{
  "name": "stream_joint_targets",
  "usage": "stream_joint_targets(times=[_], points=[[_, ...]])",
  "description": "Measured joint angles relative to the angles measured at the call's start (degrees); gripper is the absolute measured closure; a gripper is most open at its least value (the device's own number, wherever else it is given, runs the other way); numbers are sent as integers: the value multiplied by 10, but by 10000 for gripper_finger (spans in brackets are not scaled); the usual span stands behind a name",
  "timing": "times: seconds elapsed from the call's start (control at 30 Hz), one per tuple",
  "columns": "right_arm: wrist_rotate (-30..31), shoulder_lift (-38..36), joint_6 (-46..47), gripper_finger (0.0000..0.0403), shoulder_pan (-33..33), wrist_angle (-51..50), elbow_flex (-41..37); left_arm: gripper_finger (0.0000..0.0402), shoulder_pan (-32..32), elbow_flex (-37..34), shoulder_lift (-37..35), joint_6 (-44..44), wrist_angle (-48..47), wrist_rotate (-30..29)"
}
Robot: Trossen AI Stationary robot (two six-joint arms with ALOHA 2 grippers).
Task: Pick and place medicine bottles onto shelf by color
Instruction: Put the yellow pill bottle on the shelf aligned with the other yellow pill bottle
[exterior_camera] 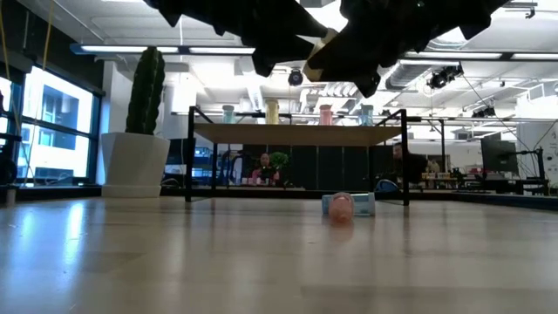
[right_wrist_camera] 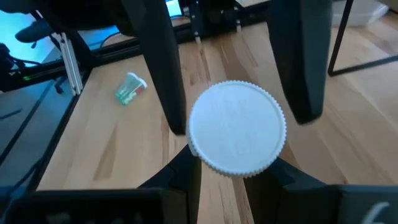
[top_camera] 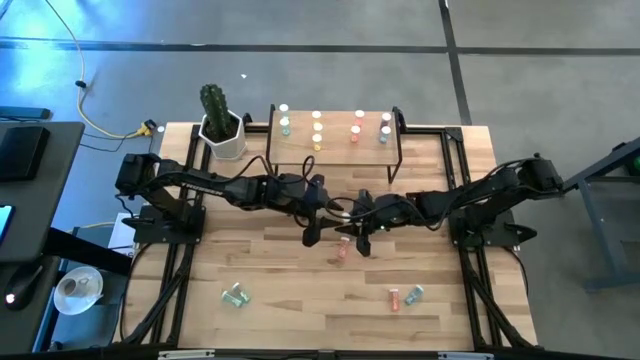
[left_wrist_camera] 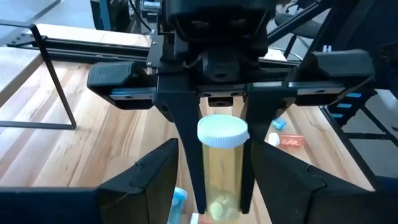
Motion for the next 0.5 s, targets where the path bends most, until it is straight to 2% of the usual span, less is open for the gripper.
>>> stream_joint_targets(times=[0.27,0.5], points=[[0,0,-9,320,0,17,0,215,0,0,0,0,0,2],[0,0,-9,320,0,18,0,223,2,0,0,-2,1,33]])
